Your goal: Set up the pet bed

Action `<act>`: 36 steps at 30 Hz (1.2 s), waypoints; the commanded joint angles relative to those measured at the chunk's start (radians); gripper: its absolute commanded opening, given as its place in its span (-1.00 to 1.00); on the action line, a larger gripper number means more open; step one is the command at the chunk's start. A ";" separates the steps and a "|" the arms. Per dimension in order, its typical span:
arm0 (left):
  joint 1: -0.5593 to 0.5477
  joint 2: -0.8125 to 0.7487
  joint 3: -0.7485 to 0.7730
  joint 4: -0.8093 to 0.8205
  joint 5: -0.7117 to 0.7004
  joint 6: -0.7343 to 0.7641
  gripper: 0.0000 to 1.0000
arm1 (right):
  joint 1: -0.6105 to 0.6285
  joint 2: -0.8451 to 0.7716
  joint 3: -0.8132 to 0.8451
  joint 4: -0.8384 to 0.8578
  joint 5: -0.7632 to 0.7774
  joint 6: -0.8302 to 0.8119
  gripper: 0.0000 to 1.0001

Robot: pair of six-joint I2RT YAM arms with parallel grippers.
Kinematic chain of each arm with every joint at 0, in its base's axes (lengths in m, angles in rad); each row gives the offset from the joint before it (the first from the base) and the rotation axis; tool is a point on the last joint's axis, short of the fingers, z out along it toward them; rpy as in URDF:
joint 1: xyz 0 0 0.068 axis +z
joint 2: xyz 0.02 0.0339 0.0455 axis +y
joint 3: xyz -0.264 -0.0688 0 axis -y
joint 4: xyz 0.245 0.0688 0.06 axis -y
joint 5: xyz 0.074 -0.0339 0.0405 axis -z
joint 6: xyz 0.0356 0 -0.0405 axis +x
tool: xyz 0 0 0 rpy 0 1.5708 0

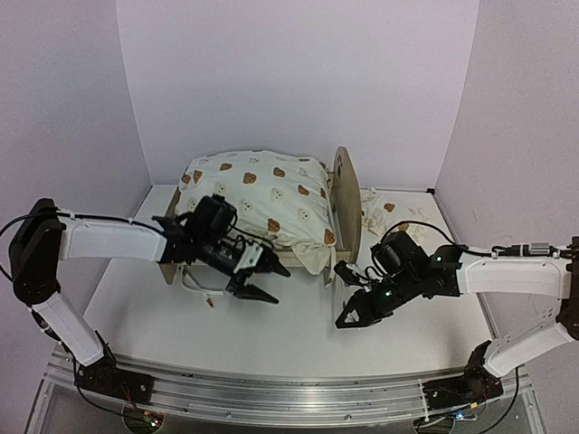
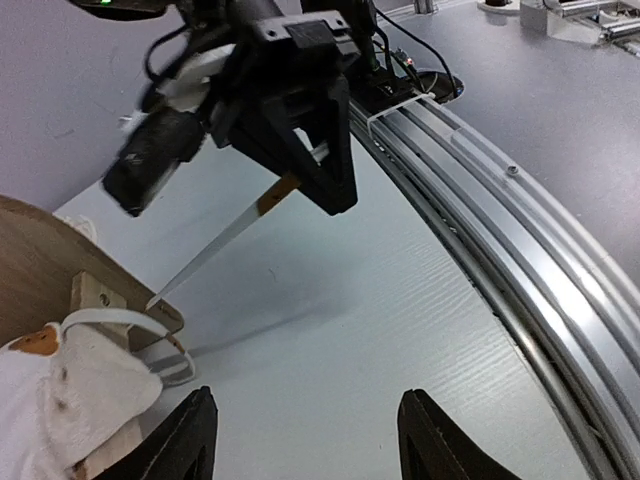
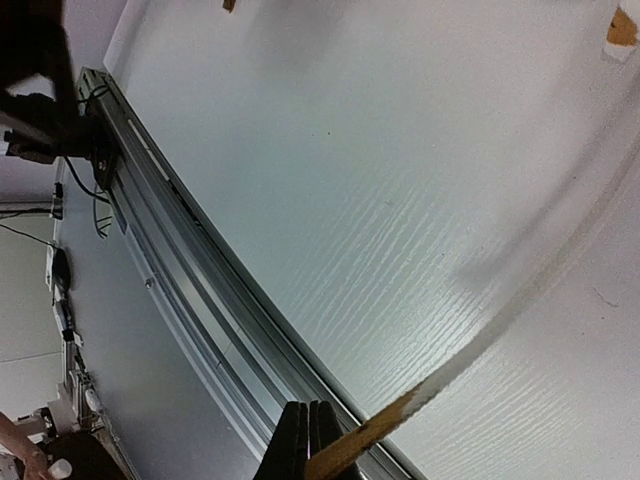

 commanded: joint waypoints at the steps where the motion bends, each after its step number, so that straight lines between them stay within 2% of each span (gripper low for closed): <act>1: -0.104 0.096 -0.186 0.845 -0.141 -0.079 0.28 | 0.009 -0.010 -0.039 0.087 -0.023 0.053 -1.00; 6: -0.174 0.349 -0.132 1.191 -0.249 -0.069 0.30 | 0.009 0.005 -0.043 0.118 -0.062 0.054 -1.00; 8: -0.187 0.428 -0.098 1.283 -0.267 -0.039 0.30 | 0.010 0.012 -0.045 0.125 -0.083 0.054 -1.00; 11: -0.202 0.509 -0.045 1.301 -0.255 0.013 0.30 | 0.009 0.020 -0.050 0.126 -0.112 0.050 -1.00; 17: -0.228 0.600 -0.009 1.417 -0.253 0.009 0.24 | 0.009 0.017 -0.050 0.128 -0.137 0.056 -1.00; 22: -0.229 0.613 -0.001 1.369 -0.170 0.014 0.03 | 0.010 0.013 -0.027 0.140 -0.137 0.040 -1.00; 30: -0.237 0.618 0.037 1.351 -0.192 -0.012 -0.36 | 0.010 0.048 -0.005 0.141 -0.164 0.029 -1.00; 33: -0.242 0.618 0.039 1.334 -0.180 -0.013 -0.58 | 0.007 0.055 0.010 0.140 -0.160 0.022 -1.00; 36: -0.245 0.614 0.025 1.322 -0.182 -0.009 -0.92 | -0.001 0.050 0.014 0.140 -0.151 0.026 -1.00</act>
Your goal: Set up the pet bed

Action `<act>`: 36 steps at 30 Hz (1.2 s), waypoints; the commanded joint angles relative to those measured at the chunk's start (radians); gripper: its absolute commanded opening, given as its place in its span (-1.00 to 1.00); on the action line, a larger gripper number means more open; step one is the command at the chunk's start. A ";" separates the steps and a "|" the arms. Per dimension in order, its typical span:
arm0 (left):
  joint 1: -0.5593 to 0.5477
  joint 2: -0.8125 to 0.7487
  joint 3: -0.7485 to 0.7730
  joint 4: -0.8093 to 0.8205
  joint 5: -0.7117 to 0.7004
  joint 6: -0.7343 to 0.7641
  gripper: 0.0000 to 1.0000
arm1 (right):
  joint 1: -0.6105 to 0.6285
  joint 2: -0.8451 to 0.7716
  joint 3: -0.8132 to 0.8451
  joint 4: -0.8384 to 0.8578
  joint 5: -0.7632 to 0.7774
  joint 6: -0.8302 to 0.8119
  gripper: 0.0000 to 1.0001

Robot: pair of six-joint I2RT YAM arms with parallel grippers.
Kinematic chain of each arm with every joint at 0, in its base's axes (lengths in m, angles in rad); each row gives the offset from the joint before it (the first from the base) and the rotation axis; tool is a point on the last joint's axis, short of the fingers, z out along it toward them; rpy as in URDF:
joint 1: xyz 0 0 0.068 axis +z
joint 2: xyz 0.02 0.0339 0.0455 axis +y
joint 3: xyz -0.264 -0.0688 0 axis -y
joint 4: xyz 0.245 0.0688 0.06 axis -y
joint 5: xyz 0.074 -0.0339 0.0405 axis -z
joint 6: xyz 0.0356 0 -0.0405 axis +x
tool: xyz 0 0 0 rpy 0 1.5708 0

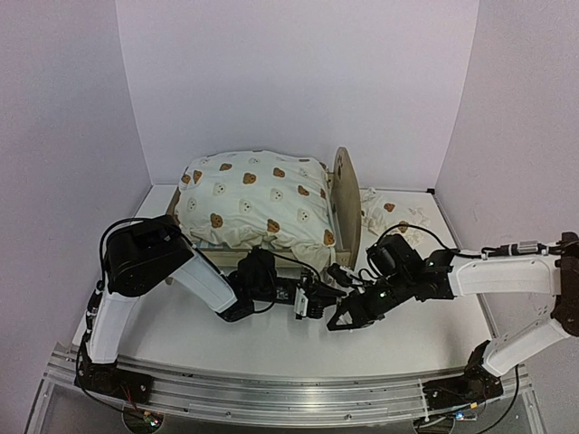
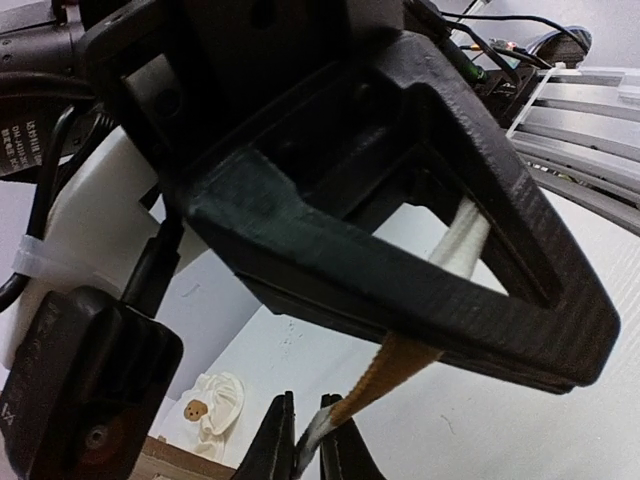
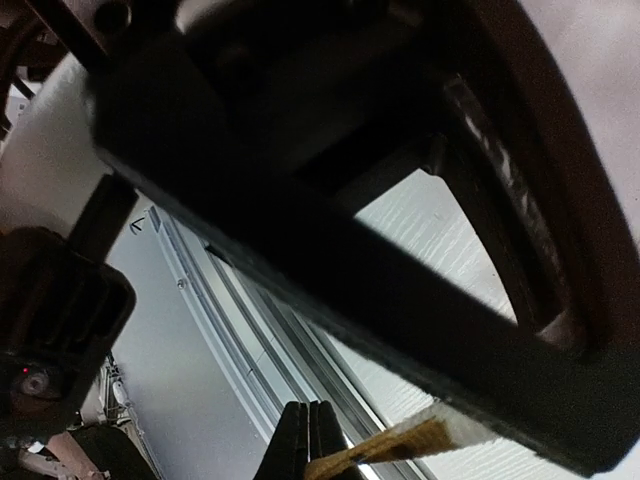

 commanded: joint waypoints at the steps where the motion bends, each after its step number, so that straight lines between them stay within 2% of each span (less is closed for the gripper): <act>1: -0.009 0.005 0.007 0.013 0.008 -0.006 -0.99 | -0.004 -0.008 0.041 0.008 -0.047 -0.015 -1.00; 3: -0.008 -0.002 -0.009 0.016 -0.014 -0.001 -1.00 | -0.011 -0.021 0.035 0.008 -0.022 -0.014 -1.00; 4: -0.008 -0.007 -0.016 0.021 -0.035 -0.016 -1.00 | -0.015 -0.031 0.032 0.006 0.003 -0.012 -0.94; 7: 0.007 -0.027 -0.013 0.010 -0.122 -0.148 -1.00 | -0.037 -0.086 0.011 -0.005 0.136 -0.019 -0.38; 8: 0.019 -0.034 -0.004 -0.015 -0.135 -0.189 -1.00 | -0.043 -0.116 -0.010 -0.005 0.197 -0.029 -0.27; 11: 0.062 -0.048 0.032 -0.090 -0.128 -0.304 -1.00 | -0.050 -0.240 -0.097 0.023 0.414 -0.074 -0.17; 13: 0.087 -0.059 0.051 -0.126 -0.102 -0.360 -1.00 | -0.050 -0.296 -0.194 0.117 0.529 -0.104 -0.17; 17: 0.129 -0.090 0.081 -0.226 -0.001 -0.441 -1.00 | -0.049 -0.316 -0.420 0.535 0.633 -0.132 -0.17; 20: 0.154 -0.105 0.082 -0.280 0.058 -0.484 -1.00 | -0.047 -0.210 -0.460 0.748 0.685 -0.152 -0.16; 27: 0.175 -0.101 0.109 -0.307 0.081 -0.577 -1.00 | -0.009 0.253 -0.397 1.275 0.719 -0.149 -0.12; 32: 0.189 -0.113 0.142 -0.313 0.087 -0.625 -1.00 | 0.035 0.442 -0.329 1.465 0.844 -0.150 -0.11; 36: 0.194 -0.115 0.138 -0.306 0.090 -0.644 -1.00 | 0.050 0.536 -0.268 1.514 0.951 -0.143 -0.12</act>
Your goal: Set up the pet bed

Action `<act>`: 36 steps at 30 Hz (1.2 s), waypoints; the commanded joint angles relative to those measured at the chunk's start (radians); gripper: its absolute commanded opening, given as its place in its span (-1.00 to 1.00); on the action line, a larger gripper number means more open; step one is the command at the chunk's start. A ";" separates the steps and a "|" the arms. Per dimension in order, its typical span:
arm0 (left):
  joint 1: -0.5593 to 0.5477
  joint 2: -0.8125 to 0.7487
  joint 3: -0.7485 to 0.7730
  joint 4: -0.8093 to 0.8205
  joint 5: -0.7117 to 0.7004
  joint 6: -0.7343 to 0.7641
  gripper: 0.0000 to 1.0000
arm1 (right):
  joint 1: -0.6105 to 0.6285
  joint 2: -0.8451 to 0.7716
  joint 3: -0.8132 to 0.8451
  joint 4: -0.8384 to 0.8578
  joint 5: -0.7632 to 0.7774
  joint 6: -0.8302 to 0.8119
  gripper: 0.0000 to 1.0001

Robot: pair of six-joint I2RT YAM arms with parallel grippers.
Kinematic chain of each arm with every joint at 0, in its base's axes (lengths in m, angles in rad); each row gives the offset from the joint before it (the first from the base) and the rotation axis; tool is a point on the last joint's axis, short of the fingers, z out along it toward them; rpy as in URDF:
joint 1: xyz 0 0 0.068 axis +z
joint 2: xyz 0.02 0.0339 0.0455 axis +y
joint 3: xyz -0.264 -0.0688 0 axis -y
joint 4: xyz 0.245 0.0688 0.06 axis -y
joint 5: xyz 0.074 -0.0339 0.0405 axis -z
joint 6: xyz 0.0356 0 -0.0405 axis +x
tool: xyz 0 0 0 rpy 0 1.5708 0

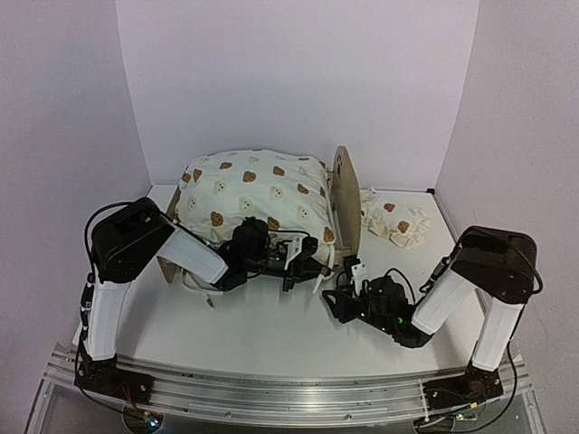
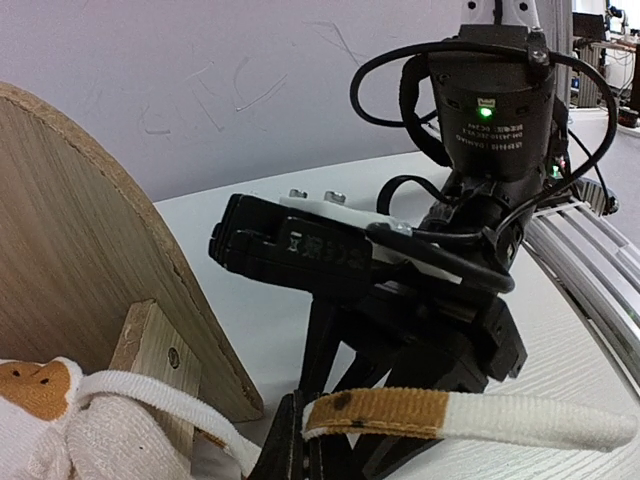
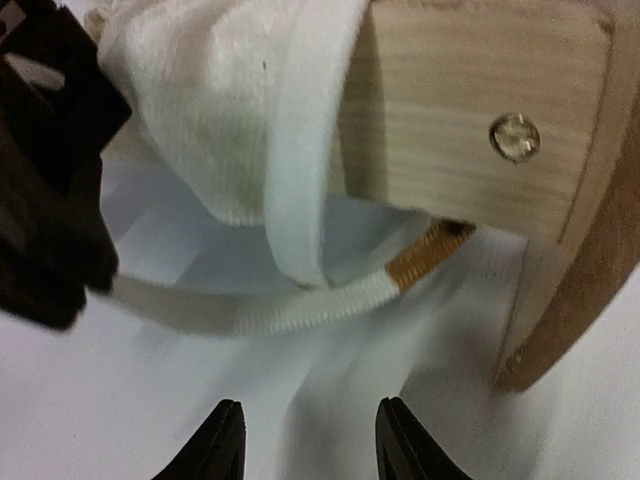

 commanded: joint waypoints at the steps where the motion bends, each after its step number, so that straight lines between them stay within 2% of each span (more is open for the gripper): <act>1: 0.031 -0.054 0.039 0.024 -0.003 -0.048 -1.00 | 0.016 0.099 0.081 0.221 0.157 0.010 -0.12; 7: 0.031 -0.051 0.025 0.050 -0.010 -0.072 -1.00 | 0.018 0.224 0.138 0.301 0.253 0.068 -0.14; 10: 0.033 -0.049 0.025 0.055 -0.014 -0.077 -1.00 | 0.018 0.262 0.173 0.308 0.280 0.057 -0.28; 13: 0.033 -0.048 0.024 0.057 -0.016 -0.081 -1.00 | 0.017 0.271 0.185 0.315 0.304 0.047 -0.34; 23: 0.033 -0.049 0.019 0.063 -0.023 -0.079 -1.00 | 0.018 0.321 0.214 0.316 0.151 0.039 -0.27; 29: 0.034 -0.053 0.018 0.061 -0.022 -0.079 -1.00 | 0.017 0.336 0.262 0.331 0.191 0.047 -0.27; 31: 0.034 -0.054 0.017 0.060 -0.022 -0.077 -1.00 | 0.017 0.335 0.263 0.333 0.225 0.046 -0.37; 36: 0.041 -0.056 0.009 0.057 -0.023 -0.085 -1.00 | 0.017 0.314 0.213 0.333 0.261 0.067 -0.93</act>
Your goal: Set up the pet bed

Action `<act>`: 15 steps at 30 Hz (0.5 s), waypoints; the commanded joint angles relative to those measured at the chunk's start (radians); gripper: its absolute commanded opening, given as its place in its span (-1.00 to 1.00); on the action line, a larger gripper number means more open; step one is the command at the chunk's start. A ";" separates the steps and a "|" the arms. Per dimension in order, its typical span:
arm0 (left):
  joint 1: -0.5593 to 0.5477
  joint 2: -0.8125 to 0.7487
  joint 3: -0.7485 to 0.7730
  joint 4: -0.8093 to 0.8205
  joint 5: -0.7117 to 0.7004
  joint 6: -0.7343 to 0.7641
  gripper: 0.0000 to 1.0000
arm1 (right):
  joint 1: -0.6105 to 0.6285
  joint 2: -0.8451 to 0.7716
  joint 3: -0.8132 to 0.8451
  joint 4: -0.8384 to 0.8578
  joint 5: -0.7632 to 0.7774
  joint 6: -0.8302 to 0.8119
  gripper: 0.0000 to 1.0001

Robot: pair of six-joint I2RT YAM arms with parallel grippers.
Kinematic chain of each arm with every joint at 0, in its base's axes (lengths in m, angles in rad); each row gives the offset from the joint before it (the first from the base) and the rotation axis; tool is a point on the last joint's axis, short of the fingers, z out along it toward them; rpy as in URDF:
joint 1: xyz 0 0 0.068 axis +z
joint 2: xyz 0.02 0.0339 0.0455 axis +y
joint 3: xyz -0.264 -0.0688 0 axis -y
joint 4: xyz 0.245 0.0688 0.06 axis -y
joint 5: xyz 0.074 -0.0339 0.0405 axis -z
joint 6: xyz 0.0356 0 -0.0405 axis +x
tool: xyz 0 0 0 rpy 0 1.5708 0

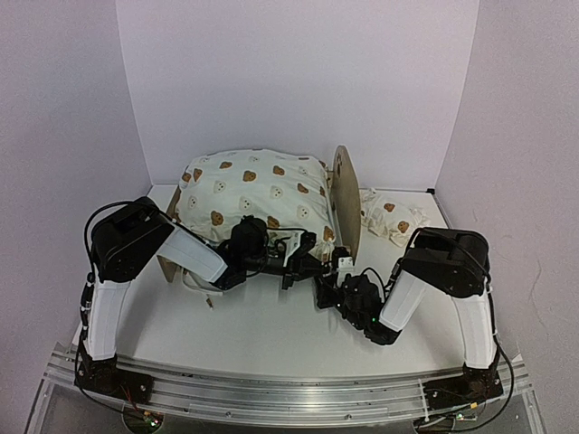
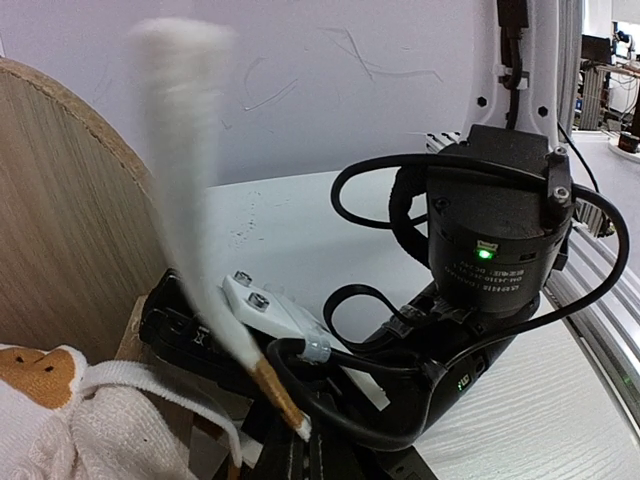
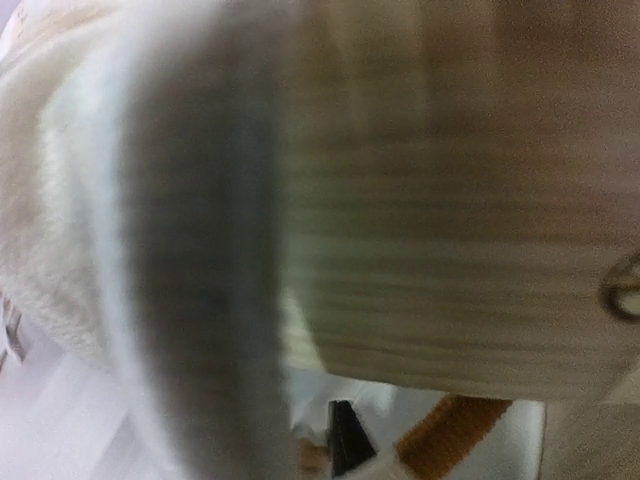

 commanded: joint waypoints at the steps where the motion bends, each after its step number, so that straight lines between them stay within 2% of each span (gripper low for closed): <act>1: 0.032 -0.056 0.007 0.037 -0.027 0.001 -1.00 | 0.003 -0.022 -0.048 0.117 0.035 0.034 -0.98; 6: 0.038 -0.051 -0.014 0.027 -0.032 0.071 -1.00 | 0.002 -0.150 -0.197 0.092 -0.091 0.132 -1.00; 9: 0.042 -0.050 -0.017 0.021 -0.040 0.082 -1.00 | 0.002 -0.273 -0.271 0.008 -0.217 0.211 -1.00; 15: 0.043 -0.045 -0.045 0.027 -0.017 0.153 -1.00 | -0.007 -0.539 -0.285 -0.466 -0.459 0.287 -1.00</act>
